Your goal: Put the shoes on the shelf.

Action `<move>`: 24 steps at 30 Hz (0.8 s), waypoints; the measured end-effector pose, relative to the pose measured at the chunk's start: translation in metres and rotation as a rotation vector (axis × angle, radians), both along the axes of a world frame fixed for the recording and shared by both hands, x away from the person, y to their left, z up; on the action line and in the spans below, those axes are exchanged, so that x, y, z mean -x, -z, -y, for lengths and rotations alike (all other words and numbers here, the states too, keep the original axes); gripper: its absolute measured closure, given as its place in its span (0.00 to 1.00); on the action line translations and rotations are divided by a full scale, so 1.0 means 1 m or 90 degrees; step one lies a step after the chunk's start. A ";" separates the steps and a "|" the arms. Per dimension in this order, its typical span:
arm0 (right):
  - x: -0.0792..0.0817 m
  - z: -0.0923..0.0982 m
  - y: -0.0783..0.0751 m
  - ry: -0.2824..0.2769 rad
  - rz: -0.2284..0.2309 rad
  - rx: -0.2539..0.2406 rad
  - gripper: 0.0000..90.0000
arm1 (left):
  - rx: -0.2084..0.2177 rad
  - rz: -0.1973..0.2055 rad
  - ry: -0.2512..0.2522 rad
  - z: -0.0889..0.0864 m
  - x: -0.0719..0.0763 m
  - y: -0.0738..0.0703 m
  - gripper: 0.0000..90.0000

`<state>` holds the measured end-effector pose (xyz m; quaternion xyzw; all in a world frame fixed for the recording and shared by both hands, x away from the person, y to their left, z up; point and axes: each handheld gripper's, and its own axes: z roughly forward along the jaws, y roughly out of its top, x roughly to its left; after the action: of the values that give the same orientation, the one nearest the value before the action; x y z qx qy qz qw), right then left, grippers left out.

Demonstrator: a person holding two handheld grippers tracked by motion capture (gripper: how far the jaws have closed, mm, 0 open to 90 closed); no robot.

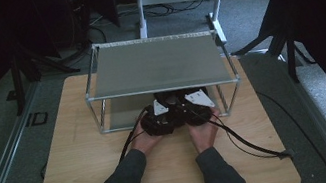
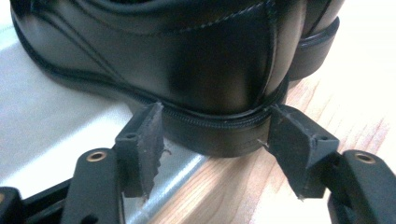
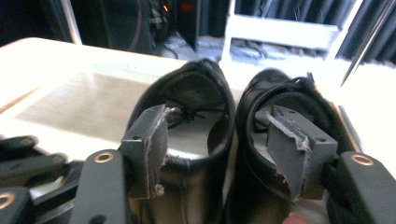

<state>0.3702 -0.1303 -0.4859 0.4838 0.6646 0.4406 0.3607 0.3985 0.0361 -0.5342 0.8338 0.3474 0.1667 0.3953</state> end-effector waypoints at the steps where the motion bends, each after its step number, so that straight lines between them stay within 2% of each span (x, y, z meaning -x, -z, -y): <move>1: 0.004 0.006 -0.001 0.000 0.002 -0.004 0.39 | 0.002 -0.004 -0.003 0.000 0.000 0.001 0.38; 2: 0.007 0.014 0.000 -0.003 0.000 -0.009 0.37 | 0.004 -0.008 -0.004 -0.001 0.000 0.002 0.38; 4: 0.010 0.032 0.002 -0.001 -0.016 -0.042 0.34 | 0.007 -0.015 -0.010 0.000 -0.001 0.004 0.34; 5: 0.010 0.032 0.002 -0.001 -0.016 -0.042 0.34 | 0.007 -0.015 -0.010 0.000 -0.001 0.004 0.33; 6: 0.011 0.039 0.004 0.003 -0.021 -0.054 0.33 | 0.005 -0.014 -0.016 0.002 -0.001 0.005 0.33; 7: 0.009 0.050 0.010 0.006 -0.038 -0.055 0.27 | 0.000 -0.012 -0.018 0.003 -0.001 0.006 0.30; 8: 0.006 0.053 0.013 0.000 -0.052 -0.052 0.24 | -0.001 -0.012 -0.017 0.005 -0.001 0.007 0.27; 9: 0.003 0.055 0.016 -0.004 -0.063 -0.051 0.22 | 0.001 -0.015 -0.015 0.006 -0.001 0.007 0.26; 11: -0.002 0.055 0.021 -0.010 -0.066 -0.044 0.20 | -0.004 -0.022 -0.021 0.010 -0.003 0.009 0.24; 13: -0.011 0.053 0.026 -0.022 -0.084 -0.034 0.17 | 0.012 -0.034 -0.022 0.012 -0.006 0.011 0.23; 15: -0.019 0.051 0.032 -0.007 -0.099 -0.021 0.17 | 0.017 -0.044 -0.021 0.012 -0.009 0.013 0.20; 19: -0.027 0.054 0.043 -0.001 -0.131 -0.034 0.21 | 0.032 -0.064 -0.016 0.010 -0.013 0.016 0.17; 21: -0.026 0.056 0.044 -0.005 -0.131 -0.048 0.22 | 0.026 -0.066 -0.013 0.010 -0.014 0.015 0.17; 24: -0.026 0.055 0.044 -0.006 -0.126 -0.047 0.24 | 0.012 -0.066 0.000 0.010 -0.016 0.014 0.18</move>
<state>0.3960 -0.1848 -0.5302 0.5350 0.6827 0.4161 0.2733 0.4150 0.0264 -0.5477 0.8378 0.3688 0.1198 0.3844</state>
